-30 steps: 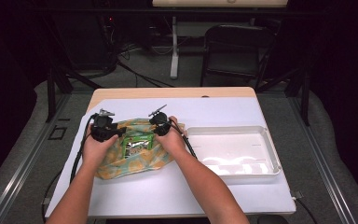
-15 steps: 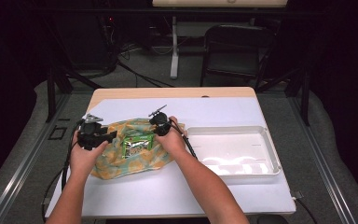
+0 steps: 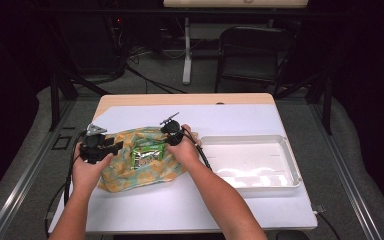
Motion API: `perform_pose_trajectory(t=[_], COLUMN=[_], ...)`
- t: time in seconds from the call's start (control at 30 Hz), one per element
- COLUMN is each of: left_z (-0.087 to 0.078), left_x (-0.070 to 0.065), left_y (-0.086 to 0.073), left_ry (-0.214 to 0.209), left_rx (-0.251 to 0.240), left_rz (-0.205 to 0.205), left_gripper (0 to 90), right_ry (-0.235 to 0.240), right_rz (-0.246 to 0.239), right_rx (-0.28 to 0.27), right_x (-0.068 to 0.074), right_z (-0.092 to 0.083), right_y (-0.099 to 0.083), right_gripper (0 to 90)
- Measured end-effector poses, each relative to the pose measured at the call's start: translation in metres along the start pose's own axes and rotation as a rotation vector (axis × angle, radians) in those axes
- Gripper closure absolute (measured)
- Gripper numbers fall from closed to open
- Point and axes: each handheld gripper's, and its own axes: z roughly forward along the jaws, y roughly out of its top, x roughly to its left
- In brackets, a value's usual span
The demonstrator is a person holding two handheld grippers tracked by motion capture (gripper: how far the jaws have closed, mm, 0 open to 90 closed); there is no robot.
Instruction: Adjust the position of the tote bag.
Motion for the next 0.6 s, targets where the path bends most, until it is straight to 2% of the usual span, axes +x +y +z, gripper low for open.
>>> perform_pose_trajectory(t=[0.1, 0.2, 0.37, 0.6], left_z=[-0.001, -0.003, -0.005, -0.009], left_x=[0.0, -0.001, -0.003, -0.006], left_y=[-0.001, -0.002, -0.001, -0.001], left_ry=[-0.001, -0.003, -0.008, -0.017], left_rx=[0.002, -0.002, -0.018, -0.034], left_rz=[0.005, 0.009, 0.017, 0.02], left_gripper=[58.2, 58.4, 58.4, 58.0], right_ry=[0.015, 0.017, 0.03, 0.053], right_rz=[0.004, 0.005, 0.014, -0.007], right_rx=[0.008, -0.035, -0.076, -0.145], right_x=[-0.001, 0.0, 0.003, 0.008], right_z=[-0.001, -0.006, -0.019, -0.045], right_y=[0.001, 0.001, 0.004, 0.007], right_gripper=[73.0, 67.5, 57.1, 52.3])
